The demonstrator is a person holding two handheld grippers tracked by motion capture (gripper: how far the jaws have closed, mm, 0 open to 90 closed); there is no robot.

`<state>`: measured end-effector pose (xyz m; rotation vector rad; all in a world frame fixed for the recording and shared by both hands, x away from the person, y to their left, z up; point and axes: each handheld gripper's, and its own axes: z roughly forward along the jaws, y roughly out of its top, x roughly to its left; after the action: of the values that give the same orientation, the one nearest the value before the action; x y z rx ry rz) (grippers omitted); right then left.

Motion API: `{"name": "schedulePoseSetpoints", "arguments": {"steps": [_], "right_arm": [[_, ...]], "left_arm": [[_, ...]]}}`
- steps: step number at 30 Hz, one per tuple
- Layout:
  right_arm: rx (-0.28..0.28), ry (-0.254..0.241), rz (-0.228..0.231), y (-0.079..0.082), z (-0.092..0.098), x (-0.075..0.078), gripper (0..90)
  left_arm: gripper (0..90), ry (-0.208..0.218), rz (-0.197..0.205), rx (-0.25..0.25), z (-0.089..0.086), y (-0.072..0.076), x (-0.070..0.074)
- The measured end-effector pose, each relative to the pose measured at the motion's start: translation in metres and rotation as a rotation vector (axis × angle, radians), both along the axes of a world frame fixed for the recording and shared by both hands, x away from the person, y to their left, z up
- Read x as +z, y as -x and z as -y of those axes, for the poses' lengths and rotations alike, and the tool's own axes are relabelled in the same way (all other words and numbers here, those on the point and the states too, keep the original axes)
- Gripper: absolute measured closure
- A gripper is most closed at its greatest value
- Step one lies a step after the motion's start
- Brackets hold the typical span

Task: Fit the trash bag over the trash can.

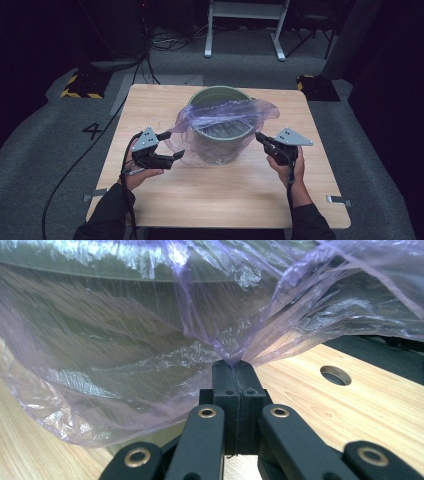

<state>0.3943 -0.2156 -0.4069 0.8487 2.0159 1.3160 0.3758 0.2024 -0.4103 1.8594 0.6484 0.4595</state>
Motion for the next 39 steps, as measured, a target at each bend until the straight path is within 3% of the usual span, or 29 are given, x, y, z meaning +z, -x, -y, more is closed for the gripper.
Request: {"name": "schedulePoseSetpoints", "arguments": {"steps": [3,6,11,14,19,23,26,28,32,34,37,39], "right_arm": [[-0.002,0.018,0.007,0.000,0.000,0.001,90.0],[-0.004,0.038,0.012,0.001,0.000,0.003,89.4],[0.002,0.058,0.002,0.000,0.006,0.009,83.0],[0.010,0.071,-0.004,0.000,0.009,0.011,77.5],[0.043,0.061,0.013,0.007,0.015,0.015,50.2],[0.072,0.077,0.037,0.017,0.024,0.022,38.8],[0.073,0.081,0.081,0.023,0.031,0.031,35.9],[0.066,0.073,0.123,0.023,0.035,0.041,35.9],[0.042,0.092,0.168,0.012,0.036,0.058,37.6],[0.018,0.130,0.188,0.004,0.032,0.067,39.3],[0.015,0.182,0.215,-0.006,0.027,0.074,40.6],[0.004,0.231,0.222,-0.013,0.023,0.077,40.1]], "left_arm": [[19.2,0.020,0.026,0.004,-0.005,0.001,0.009],[24.9,-0.051,0.078,0.061,-0.001,-0.001,0.017],[30.7,-0.068,0.063,0.085,0.001,-0.017,0.030],[36.0,-0.072,0.057,0.075,0.002,-0.024,0.035],[31.8,-0.030,0.049,0.035,0.002,-0.026,0.039],[29.0,-0.031,0.058,0.008,0.003,-0.024,0.043],[32.6,-0.025,0.059,0.002,0.002,-0.025,0.047],[35.7,-0.030,0.059,0.023,0.003,-0.026,0.050],[50.7,-0.067,0.072,0.054,0.007,-0.029,0.055],[56.4,-0.065,0.066,0.033,0.007,-0.031,0.056],[54.7,-0.047,0.063,0.017,0.007,-0.034,0.057],[45.9,-0.013,0.058,-0.005,0.005,-0.033,0.058]]}}
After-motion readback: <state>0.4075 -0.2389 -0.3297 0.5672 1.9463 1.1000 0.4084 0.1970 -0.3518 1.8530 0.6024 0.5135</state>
